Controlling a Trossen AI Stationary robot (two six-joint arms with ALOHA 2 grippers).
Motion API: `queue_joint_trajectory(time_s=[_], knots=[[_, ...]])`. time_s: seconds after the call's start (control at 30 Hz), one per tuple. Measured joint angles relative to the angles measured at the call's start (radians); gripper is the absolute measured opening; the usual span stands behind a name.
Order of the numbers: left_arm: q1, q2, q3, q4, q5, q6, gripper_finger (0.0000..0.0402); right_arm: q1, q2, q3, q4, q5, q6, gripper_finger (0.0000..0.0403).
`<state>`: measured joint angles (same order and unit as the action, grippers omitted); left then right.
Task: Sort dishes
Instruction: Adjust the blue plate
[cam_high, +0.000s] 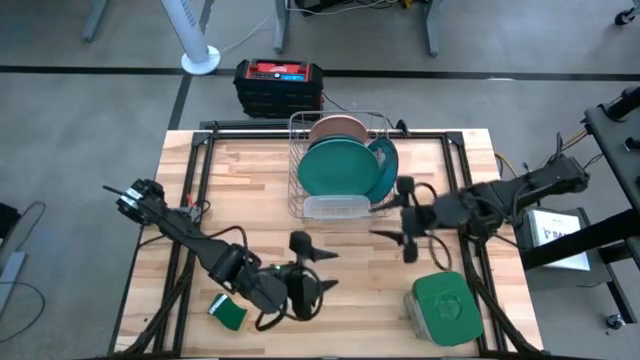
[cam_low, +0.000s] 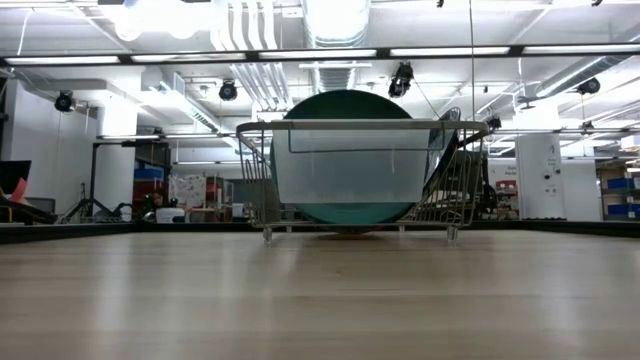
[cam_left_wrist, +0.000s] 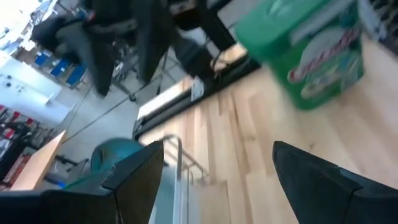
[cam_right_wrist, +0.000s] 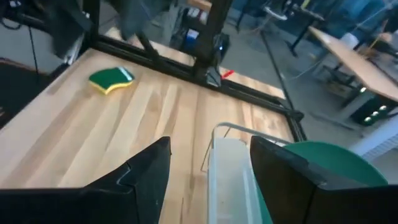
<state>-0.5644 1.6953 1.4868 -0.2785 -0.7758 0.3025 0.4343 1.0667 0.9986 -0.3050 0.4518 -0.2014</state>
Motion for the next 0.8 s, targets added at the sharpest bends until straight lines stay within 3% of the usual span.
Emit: queue_joint_trajectory(time_s=[0.17,0.33,0.47,0.67,0.8], knots=[[0.026,-0.048,-0.112,0.042,0.003,-0.007,0.029,0.108,-0.047,-0.12,0.022,0.2,0.032,0.0211],[0.106,-0.146,-0.3,0.289,0.188,0.013,0.029,0.131,-0.063,-0.215,0.185,0.247,0.026,0.0211],[0.14,-0.228,-0.431,0.396,0.212,0.024,0.029,0.129,-0.063,-0.223,0.199,0.316,0.053,0.0211],[0.149,-0.383,-0.581,0.418,0.197,0.0,0.029,0.117,-0.072,-0.222,0.177,0.57,0.138,0.021],[0.164,-0.488,-0.687,0.425,0.1,-0.055,0.029,0.066,-0.094,-0.213,0.158,0.588,0.191,0.021]])
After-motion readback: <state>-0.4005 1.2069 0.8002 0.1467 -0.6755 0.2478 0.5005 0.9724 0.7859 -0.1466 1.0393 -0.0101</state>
